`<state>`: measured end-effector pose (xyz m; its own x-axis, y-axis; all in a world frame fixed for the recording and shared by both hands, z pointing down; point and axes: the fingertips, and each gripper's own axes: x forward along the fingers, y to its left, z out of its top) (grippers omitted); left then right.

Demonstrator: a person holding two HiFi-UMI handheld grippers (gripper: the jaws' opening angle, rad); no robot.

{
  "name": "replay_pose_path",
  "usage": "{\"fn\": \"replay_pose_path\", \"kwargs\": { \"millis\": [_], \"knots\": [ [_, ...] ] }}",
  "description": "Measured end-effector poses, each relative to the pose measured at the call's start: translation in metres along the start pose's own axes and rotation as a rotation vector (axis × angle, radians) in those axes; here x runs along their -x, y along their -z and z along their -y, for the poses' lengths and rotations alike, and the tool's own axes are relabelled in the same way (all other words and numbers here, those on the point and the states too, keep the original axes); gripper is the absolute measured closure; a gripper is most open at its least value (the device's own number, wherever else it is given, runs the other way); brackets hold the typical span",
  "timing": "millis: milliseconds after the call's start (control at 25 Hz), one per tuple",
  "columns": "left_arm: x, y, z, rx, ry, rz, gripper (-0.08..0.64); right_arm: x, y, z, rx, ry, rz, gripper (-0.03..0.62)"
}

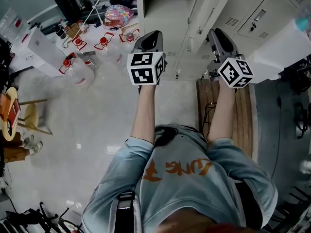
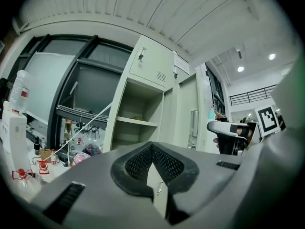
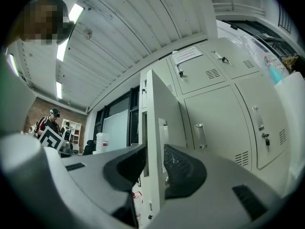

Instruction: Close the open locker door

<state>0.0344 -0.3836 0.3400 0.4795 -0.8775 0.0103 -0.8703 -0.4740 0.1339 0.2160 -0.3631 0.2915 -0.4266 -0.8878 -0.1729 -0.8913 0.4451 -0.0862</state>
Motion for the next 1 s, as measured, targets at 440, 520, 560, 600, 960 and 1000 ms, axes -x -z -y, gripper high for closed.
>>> {"fn": "replay_pose_path", "kwargs": {
  "millis": [440,520,560,600,960,1000],
  "knots": [
    [-0.013,-0.003,-0.008,-0.003,0.014,0.007,0.541,-0.019,0.000,0.001,-0.058,-0.057,0.034,0.465],
    [-0.014,-0.003,-0.013,0.000,0.009,0.007,0.541,-0.024,0.001,-0.004,-0.057,-0.074,0.034,0.459],
    [-0.013,-0.002,-0.016,0.002,0.007,0.007,0.541,-0.027,0.002,-0.008,-0.054,-0.081,0.033,0.459],
    [-0.013,-0.001,-0.018,0.003,0.006,0.006,0.541,-0.029,0.002,-0.011,-0.052,-0.086,0.032,0.459],
    [0.001,-0.003,-0.041,-0.001,-0.012,0.009,0.541,-0.045,0.007,-0.029,-0.055,-0.075,0.038,0.459],
    [0.004,-0.003,-0.043,-0.001,-0.016,0.008,0.541,-0.046,0.008,-0.030,-0.056,-0.071,0.038,0.460]
  ]
}}
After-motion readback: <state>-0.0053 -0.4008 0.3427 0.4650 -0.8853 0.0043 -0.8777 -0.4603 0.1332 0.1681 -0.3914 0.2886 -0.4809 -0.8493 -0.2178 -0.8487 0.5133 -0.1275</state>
